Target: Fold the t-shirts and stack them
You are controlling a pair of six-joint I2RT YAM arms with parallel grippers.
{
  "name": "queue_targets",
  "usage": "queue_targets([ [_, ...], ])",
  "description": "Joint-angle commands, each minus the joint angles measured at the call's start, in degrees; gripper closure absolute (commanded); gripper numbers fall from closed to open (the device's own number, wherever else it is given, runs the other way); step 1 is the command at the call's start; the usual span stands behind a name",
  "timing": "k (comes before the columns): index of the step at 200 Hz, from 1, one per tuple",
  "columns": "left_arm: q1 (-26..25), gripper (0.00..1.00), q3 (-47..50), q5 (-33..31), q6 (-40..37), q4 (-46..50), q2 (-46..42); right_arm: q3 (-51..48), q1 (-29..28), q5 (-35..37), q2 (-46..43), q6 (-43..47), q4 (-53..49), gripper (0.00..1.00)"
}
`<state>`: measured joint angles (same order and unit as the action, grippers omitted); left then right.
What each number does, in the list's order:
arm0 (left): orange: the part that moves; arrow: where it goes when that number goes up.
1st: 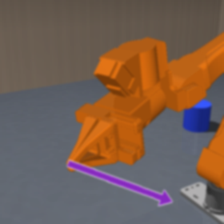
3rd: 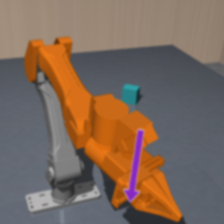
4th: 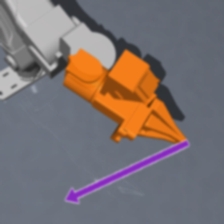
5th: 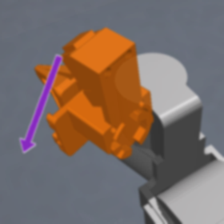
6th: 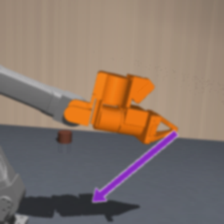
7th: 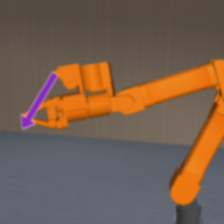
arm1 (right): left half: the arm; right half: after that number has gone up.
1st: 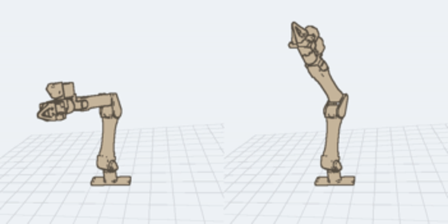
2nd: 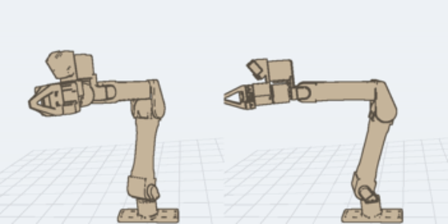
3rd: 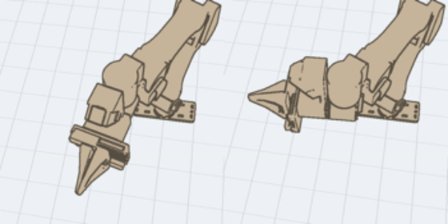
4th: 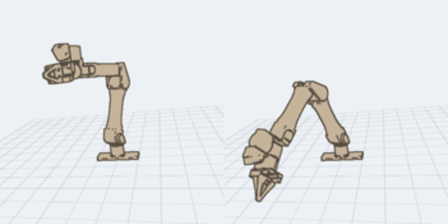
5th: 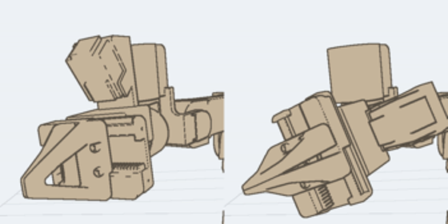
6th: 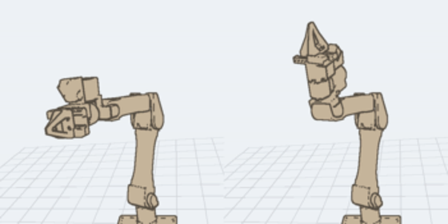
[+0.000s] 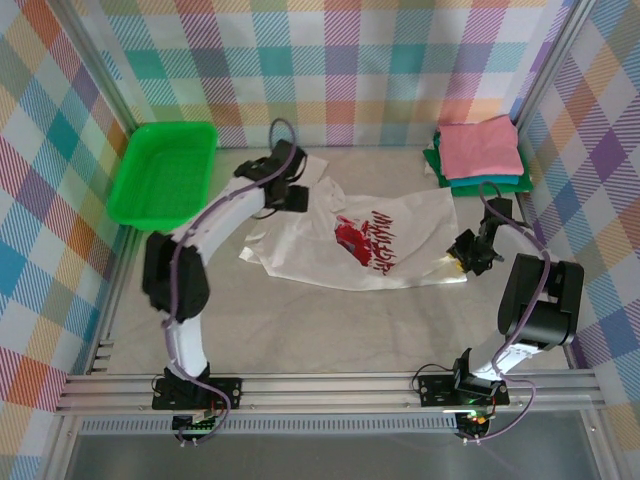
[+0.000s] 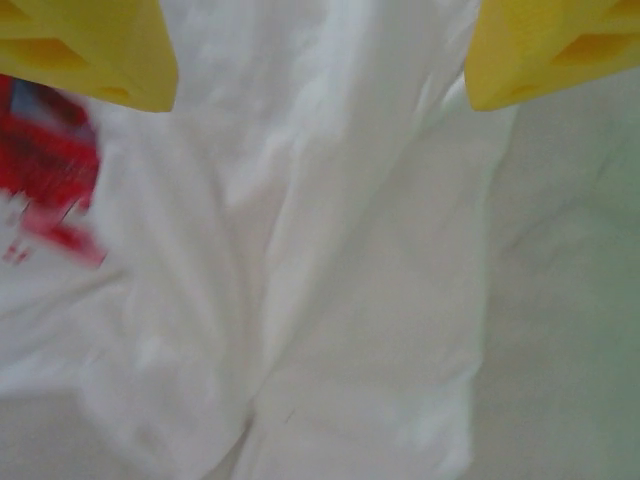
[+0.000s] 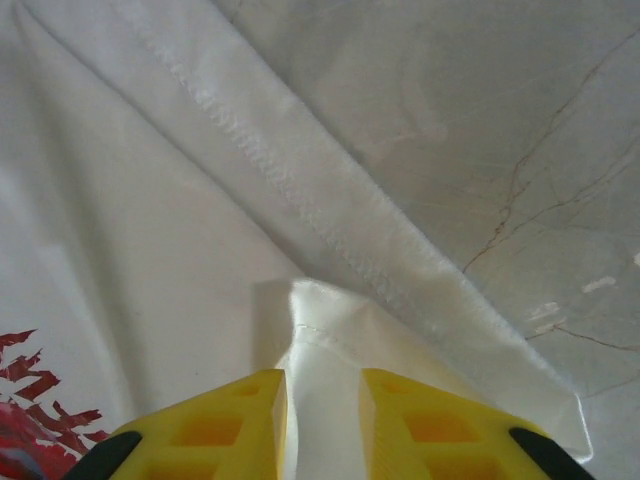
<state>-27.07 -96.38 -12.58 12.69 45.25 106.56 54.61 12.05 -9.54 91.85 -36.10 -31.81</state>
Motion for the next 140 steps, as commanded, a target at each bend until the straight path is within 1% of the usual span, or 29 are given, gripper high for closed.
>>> queue_targets([
  [1, 4.7, 0.31, 12.4, 1.4, 2.6, -7.4, -8.8, 2.0, 0.3, -1.3, -3.2, 2.1, 0.7, 0.71],
  [14, 6.5, 0.33, 18.4, 3.7, 1.3, -10.0, -10.4, 1.7, 0.3, -2.8, -5.8, 2.8, 0.2, 0.68],
  [28, 8.8, 0.36, 21.6, 6.2, 1.8, -10.3, -9.6, 1.1, 0.3, -3.9, -7.9, 3.2, -0.2, 0.66],
  [45, 10.8, 0.39, 24.8, 8.8, 2.7, -13.2, -8.4, 0.6, 0.3, -6.7, -8.6, 3.9, 0.2, 0.67],
  [60, 11.5, 0.40, 25.8, 9.0, 2.9, -14.9, -6.9, 0.7, 0.1, -9.0, -7.5, 4.6, 0.0, 0.66],
  [80, 12.2, 0.41, 25.0, 9.0, 3.4, -15.1, -3.9, 0.2, 0.0, -9.3, -6.7, 5.3, 0.2, 0.66],
  [98, 12.4, 0.42, 24.9, 11.6, 4.2, -16.0, -1.8, -0.2, 0.0, -10.2, -6.3, 5.3, 0.5, 0.66],
  [110, 12.3, 0.45, 25.8, 14.6, 5.1, -17.0, -1.6, -0.6, -0.2, -10.2, -6.2, 5.1, 0.8, 0.66],
  [121, 12.2, 0.47, 28.1, 15.7, 6.5, -19.1, -2.3, -1.1, -0.2, -10.0, -6.0, 5.0, 1.3, 0.66],
  [140, 12.3, 0.60, 31.2, 17.1, 8.1, -21.4, -2.6, -1.9, -0.4, -9.5, -4.4, 5.0, 2.2, 0.66],
])
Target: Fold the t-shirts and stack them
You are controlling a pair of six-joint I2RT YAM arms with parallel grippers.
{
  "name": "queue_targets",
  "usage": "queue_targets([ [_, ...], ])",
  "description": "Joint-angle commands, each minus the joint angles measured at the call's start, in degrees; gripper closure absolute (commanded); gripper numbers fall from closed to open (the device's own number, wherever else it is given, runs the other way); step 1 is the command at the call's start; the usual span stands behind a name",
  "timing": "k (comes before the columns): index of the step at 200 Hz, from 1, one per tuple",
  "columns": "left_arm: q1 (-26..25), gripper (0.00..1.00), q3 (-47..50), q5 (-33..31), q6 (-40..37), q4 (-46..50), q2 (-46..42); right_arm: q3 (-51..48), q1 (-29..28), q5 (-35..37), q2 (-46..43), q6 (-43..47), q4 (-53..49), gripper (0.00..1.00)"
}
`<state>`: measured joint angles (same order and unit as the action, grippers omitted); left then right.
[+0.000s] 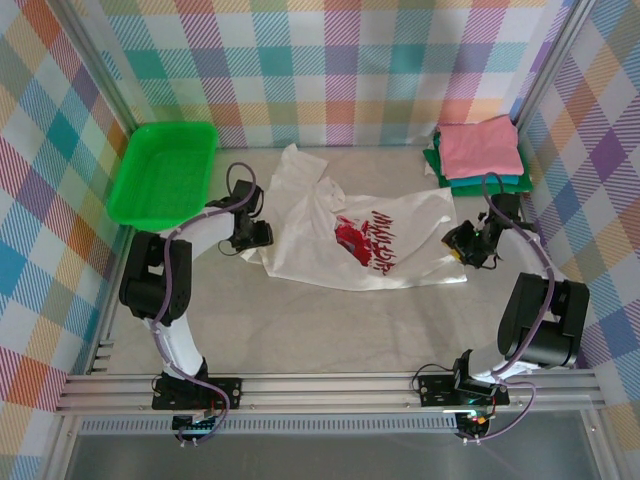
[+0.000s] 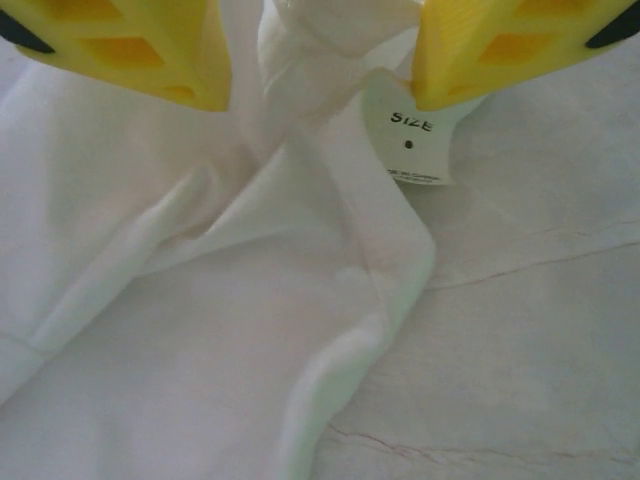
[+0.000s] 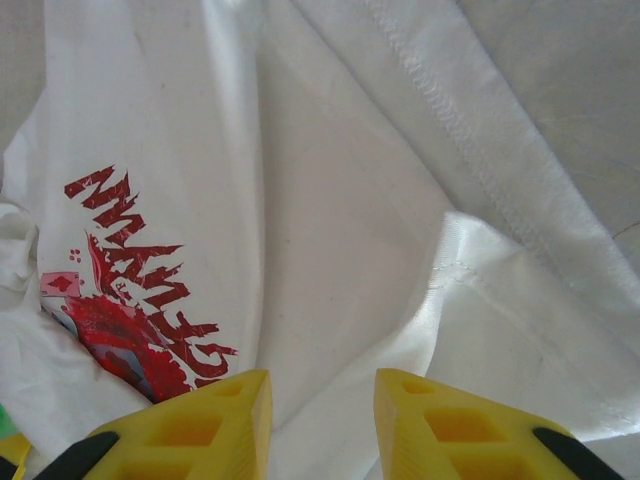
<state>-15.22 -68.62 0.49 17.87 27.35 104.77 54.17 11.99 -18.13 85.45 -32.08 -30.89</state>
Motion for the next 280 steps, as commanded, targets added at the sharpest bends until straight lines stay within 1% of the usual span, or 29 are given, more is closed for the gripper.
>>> queue_targets([
  [1, 0.5, 0.61, 3.6, 3.9, 2.9, -3.6, -0.8, -1.5, -0.3, -0.9, 2.1, 1.0, 1.4, 0.66],
  [8, 0.5, 0.71, 4.2, 3.1, 3.3, -3.5, -0.8, -1.7, -0.2, -1.0, 2.9, 1.0, 1.7, 0.66],
  [20, 0.9, 0.90, 5.1, 1.5, 3.9, -2.9, -1.3, -1.9, -0.3, -0.8, 4.1, 0.9, 2.1, 0.66],
  [25, 1.1, 0.94, 5.4, 0.9, 4.2, -2.4, -1.8, -2.0, -0.2, -0.3, 4.5, 0.9, 2.2, 0.66],
  [31, 1.4, 0.96, 5.8, 0.2, 4.3, -1.8, -2.6, -2.1, -0.3, 0.2, 4.9, 0.8, 2.2, 0.66],
  [36, 1.7, 1.00, 6.3, -0.7, 4.4, -1.3, -3.5, -2.2, -0.3, 0.6, 5.2, 0.8, 2.3, 0.66],
  [53, 3.4, 1.00, 7.7, -4.2, 5.7, 0.9, -6.8, -3.1, -0.2, 1.8, 5.8, 0.2, 2.7, 0.67],
  [75, 7.3, 1.00, 9.4, -3.3, 7.0, 2.4, -10.0, -4.4, 0.0, 1.9, 6.5, -1.0, 4.2, 0.69],
  [88, 9.0, 1.00, 9.5, -4.6, 7.0, 4.6, -10.3, -4.7, 0.0, 2.4, 7.4, -1.5, 4.8, 0.70],
  [103, 10.2, 1.00, 10.0, -4.6, 6.8, 5.8, -10.5, -4.9, 0.1, 2.2, 8.4, -1.6, 5.6, 0.71],
  [123, 10.4, 1.00, 11.6, -3.8, 6.7, 6.1, -11.1, -4.7, 0.0, 1.6, 9.3, -1.7, 5.9, 0.71],
  [148, 10.3, 0.89, 15.0, -0.5, 7.0, 5.3, -13.4, -3.8, 0.0, 0.4, 7.8, -1.4, 4.7, 0.71],
  [162, 10.3, 0.72, 16.3, -0.5, 7.5, 6.2, -16.0, -2.9, -0.4, -0.2, 5.6, -0.4, 3.1, 0.71],
  [176, 10.0, 0.71, 16.4, -3.1, 7.6, 7.8, -20.0, -1.2, -2.0, 0.8, 3.2, 1.9, -0.1, 0.69],
  [190, 9.9, 0.71, 15.8, -5.6, 7.4, 8.4, -24.1, 1.4, -4.7, 0.6, 2.6, 5.2, -3.9, 0.67],
  [202, 9.7, 0.64, 14.6, -5.8, 6.2, 8.8, -26.2, 3.2, -6.6, 1.3, 3.1, 6.9, -6.8, 0.66],
  [219, 8.8, 0.53, 10.4, -4.8, 3.2, 9.6, -26.6, 3.7, -8.9, 2.8, 3.6, 8.1, -7.0, 0.62],
  [231, 6.7, 0.52, 6.9, -3.0, -1.0, 8.8, -25.0, 4.5, -10.5, 3.9, 4.7, 8.3, -6.6, 0.61],
  [245, 3.1, 0.51, 0.4, -3.7, -4.0, 9.6, -20.5, 5.9, -11.8, 2.3, 6.5, 7.5, -5.3, 0.61],
  [258, -0.2, 0.46, -7.4, -4.1, -6.3, 11.3, -13.7, 7.3, -12.9, 1.6, 7.9, 6.2, -3.8, 0.60],
  [264, -1.4, 0.45, -10.5, -5.0, -6.8, 12.0, -10.4, 7.9, -13.5, 1.6, 8.3, 6.0, -3.4, 0.60],
  [271, -2.1, 0.43, -15.0, -5.0, -7.1, 12.6, -6.5, 8.6, -13.9, 1.5, 8.6, 5.8, -2.9, 0.60],
  [280, -2.6, 0.41, -20.1, -3.5, -7.8, 13.3, -1.5, 9.2, -14.1, 1.3, 8.8, 5.5, -2.3, 0.60],
])
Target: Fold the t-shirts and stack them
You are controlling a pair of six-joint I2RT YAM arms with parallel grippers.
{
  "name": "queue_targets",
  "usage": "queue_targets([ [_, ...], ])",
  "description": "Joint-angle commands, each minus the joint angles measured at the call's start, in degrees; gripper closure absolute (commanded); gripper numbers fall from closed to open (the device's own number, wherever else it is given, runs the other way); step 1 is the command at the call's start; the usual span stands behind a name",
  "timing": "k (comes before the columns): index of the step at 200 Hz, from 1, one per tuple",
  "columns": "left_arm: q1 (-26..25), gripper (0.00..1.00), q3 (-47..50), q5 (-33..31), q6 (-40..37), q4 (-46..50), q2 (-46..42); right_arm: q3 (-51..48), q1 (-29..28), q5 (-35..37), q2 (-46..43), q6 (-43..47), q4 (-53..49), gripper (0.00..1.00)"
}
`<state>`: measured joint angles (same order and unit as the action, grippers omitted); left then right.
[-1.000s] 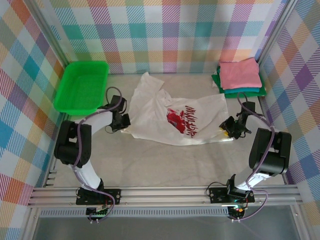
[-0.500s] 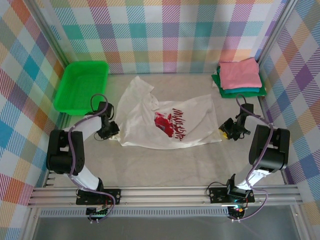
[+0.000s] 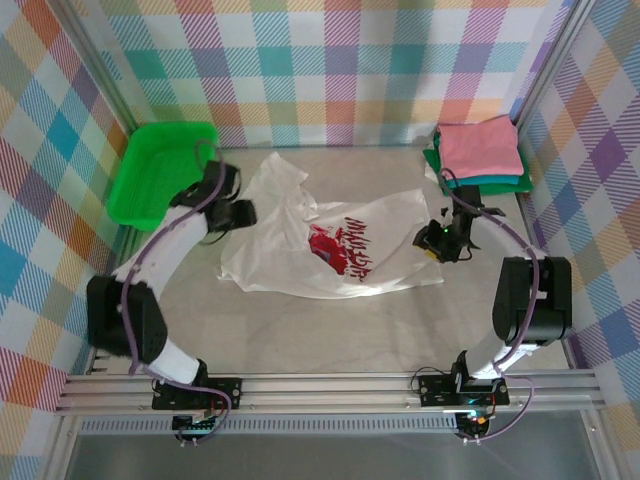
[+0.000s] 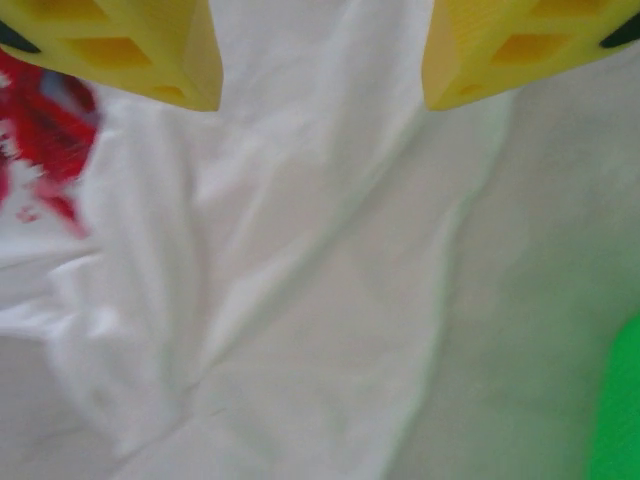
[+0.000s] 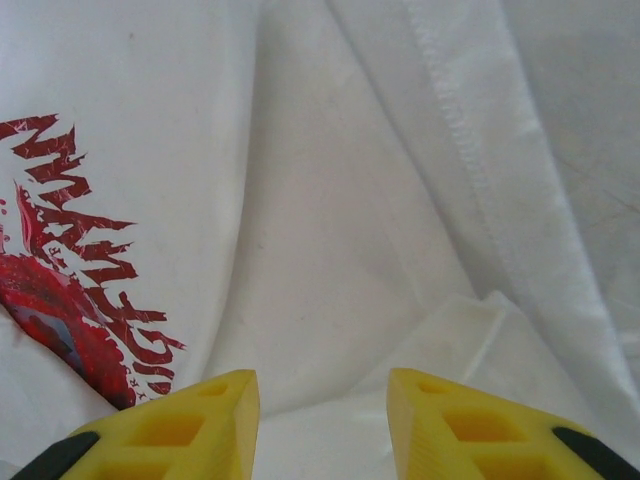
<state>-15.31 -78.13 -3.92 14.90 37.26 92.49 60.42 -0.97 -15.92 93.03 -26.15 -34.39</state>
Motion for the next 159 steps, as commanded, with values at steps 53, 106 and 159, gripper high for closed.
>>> queue_targets([
  [53, -3.1, 0.26, -37.9, -1.2, -7.8, 15.1, 35.8, 2.7, -1.2, -1.0, -0.4, -0.2, 1.7, 0.60],
  [106, -1.5, 0.32, -33.8, -0.4, -5.6, 11.3, 37.7, 1.0, -1.1, -2.2, 0.4, 0.1, 3.1, 0.60],
  [159, -1.0, 0.37, -21.3, -0.6, -4.0, 7.1, 33.2, 2.3, -1.1, -2.7, 1.1, 0.1, 3.2, 0.60],
])
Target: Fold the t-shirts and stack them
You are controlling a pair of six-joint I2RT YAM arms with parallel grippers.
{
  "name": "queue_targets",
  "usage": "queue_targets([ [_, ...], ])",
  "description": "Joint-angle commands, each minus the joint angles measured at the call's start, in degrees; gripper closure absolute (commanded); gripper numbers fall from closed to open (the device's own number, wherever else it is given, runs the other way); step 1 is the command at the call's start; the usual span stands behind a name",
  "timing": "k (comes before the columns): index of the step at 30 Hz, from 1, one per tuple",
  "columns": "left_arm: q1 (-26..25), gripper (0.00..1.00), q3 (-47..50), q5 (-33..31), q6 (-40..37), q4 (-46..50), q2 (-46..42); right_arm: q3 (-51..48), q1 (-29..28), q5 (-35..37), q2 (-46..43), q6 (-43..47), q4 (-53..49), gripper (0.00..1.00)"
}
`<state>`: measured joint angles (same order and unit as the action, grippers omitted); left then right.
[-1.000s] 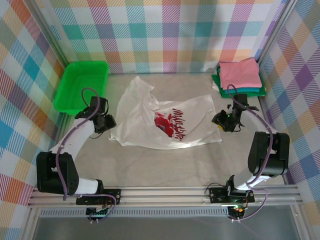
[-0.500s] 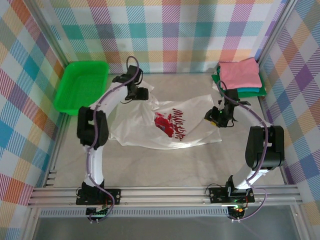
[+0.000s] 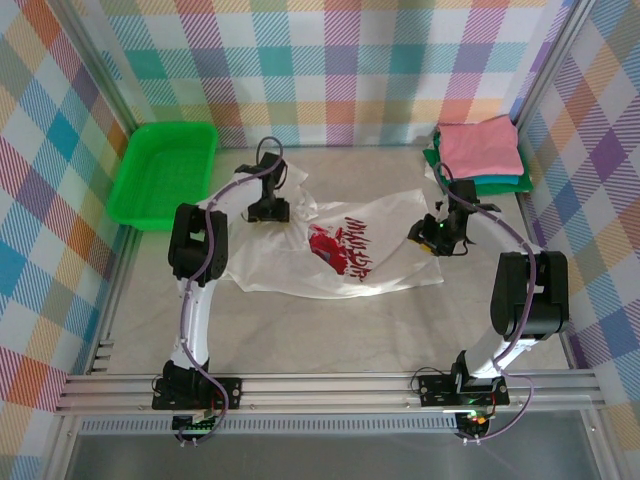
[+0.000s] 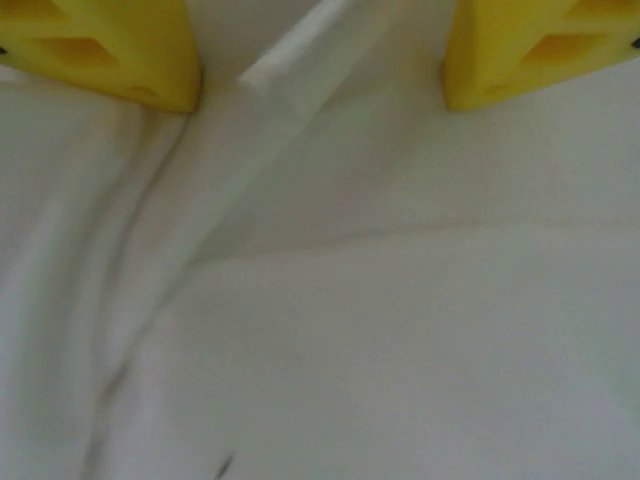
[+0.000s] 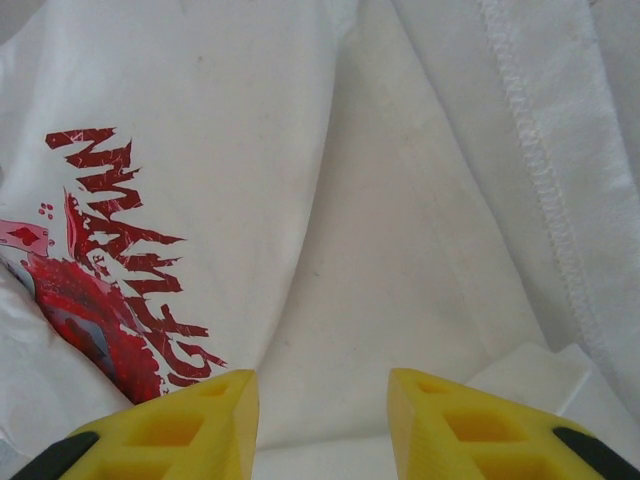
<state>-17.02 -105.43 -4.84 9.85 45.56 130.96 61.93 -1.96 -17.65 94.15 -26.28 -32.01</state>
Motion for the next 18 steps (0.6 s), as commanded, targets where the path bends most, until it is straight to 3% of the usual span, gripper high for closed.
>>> queue_targets([
  [1, 0.8, 0.37, 6.2, 0.4, 1.1, -1.4, -5.5, 0.8, -0.2, -1.0, 0.0, 0.2, 0.8, 0.60],
  [7, 1.4, 0.57, 10.5, -0.3, 1.2, -2.9, -10.8, 0.8, -0.1, 0.7, -0.5, 0.2, 0.4, 0.61],
  [14, 2.7, 0.95, 11.7, -0.1, 3.3, -1.3, -15.6, -0.6, 0.0, 3.3, -0.4, -0.9, 0.7, 0.61],
  [18, 4.0, 1.00, 13.1, 1.0, 3.9, -0.8, -17.3, -1.1, 0.1, 3.7, -0.5, -1.1, 0.9, 0.60],
])
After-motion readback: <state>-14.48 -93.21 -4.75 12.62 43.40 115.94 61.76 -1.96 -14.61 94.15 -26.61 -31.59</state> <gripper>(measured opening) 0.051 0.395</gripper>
